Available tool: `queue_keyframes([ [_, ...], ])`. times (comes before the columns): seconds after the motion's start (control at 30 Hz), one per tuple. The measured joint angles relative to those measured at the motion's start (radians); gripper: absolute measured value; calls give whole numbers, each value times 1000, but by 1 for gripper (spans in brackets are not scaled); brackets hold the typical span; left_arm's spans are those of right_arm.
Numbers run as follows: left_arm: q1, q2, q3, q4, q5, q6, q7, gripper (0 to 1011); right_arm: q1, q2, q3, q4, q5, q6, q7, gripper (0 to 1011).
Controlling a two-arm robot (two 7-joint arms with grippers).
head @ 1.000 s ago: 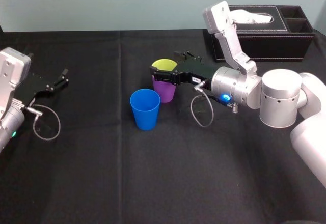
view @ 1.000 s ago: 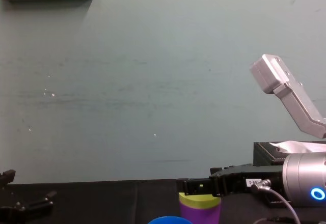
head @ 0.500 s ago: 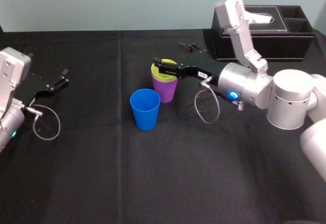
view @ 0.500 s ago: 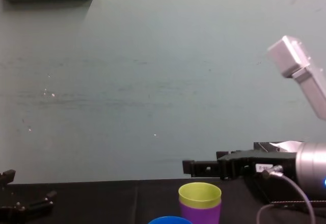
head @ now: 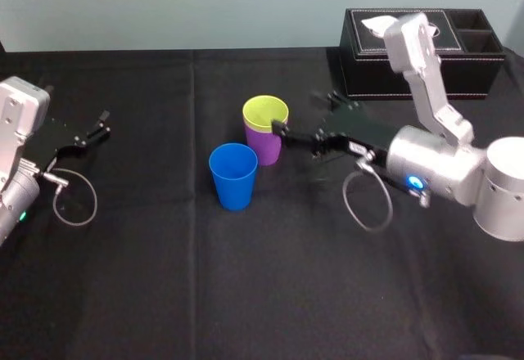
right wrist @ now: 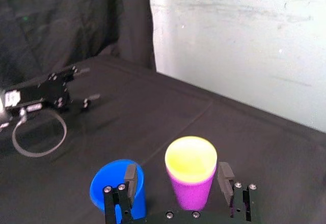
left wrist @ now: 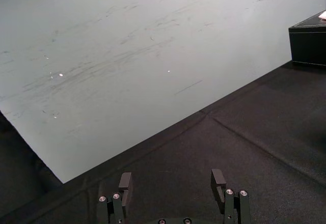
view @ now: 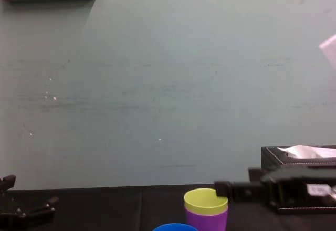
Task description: Stack the three plastic cups sequentially using one hand.
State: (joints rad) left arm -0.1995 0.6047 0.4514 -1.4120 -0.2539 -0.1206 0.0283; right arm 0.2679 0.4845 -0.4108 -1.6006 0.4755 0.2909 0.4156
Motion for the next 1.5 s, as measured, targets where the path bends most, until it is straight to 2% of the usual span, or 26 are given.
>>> queue_keyframes([
  [0.23,0,0,0,0,0,0,0,1010,-91,73,-6,-70,12,-20,22,1003],
  [0.4,0,0,0,0,0,0,0,1010,-127,95,-28,-86,-3,-45,33,1003],
  [0.7,0,0,0,0,0,0,0,1010,-159,105,-61,-98,-52,-70,33,1003],
  [0.8,0,0,0,0,0,0,0,1010,-163,102,-70,-100,-72,-76,32,1003],
  [1.1,0,0,0,0,0,0,0,1010,-159,59,-87,-77,-106,-90,25,1003],
  [1.5,0,0,0,0,0,0,0,1010,-116,8,-111,-16,-133,-83,40,1003],
])
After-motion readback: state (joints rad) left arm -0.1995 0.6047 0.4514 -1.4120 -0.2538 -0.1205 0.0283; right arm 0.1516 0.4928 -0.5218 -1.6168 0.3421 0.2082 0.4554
